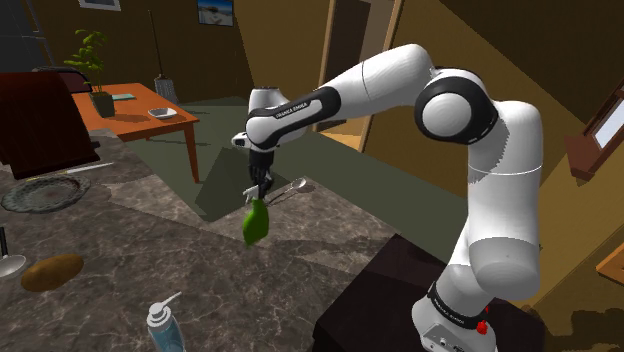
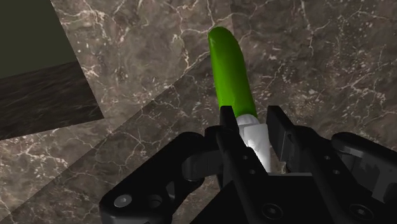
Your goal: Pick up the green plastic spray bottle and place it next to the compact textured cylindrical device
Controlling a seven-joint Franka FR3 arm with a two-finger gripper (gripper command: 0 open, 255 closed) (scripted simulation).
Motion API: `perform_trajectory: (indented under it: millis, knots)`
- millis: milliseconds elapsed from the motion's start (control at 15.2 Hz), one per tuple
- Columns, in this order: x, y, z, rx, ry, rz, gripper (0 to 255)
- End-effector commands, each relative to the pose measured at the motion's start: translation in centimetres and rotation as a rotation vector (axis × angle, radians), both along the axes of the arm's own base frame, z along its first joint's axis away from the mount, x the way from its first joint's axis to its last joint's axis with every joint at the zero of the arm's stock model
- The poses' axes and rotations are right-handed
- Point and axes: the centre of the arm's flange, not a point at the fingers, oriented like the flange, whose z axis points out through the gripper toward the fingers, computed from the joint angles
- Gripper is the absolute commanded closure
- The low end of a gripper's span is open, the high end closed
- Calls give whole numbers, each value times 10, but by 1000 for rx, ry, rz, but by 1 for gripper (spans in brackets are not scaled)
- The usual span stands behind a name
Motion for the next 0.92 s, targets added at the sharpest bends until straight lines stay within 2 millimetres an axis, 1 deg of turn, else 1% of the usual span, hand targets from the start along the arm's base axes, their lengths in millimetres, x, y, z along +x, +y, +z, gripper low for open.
perform_trajectory:
  millis: [0,858]
  knots:
    - [0,-1,12,0,0,0,255]
    - [0,-1,80,0,0,0,255]
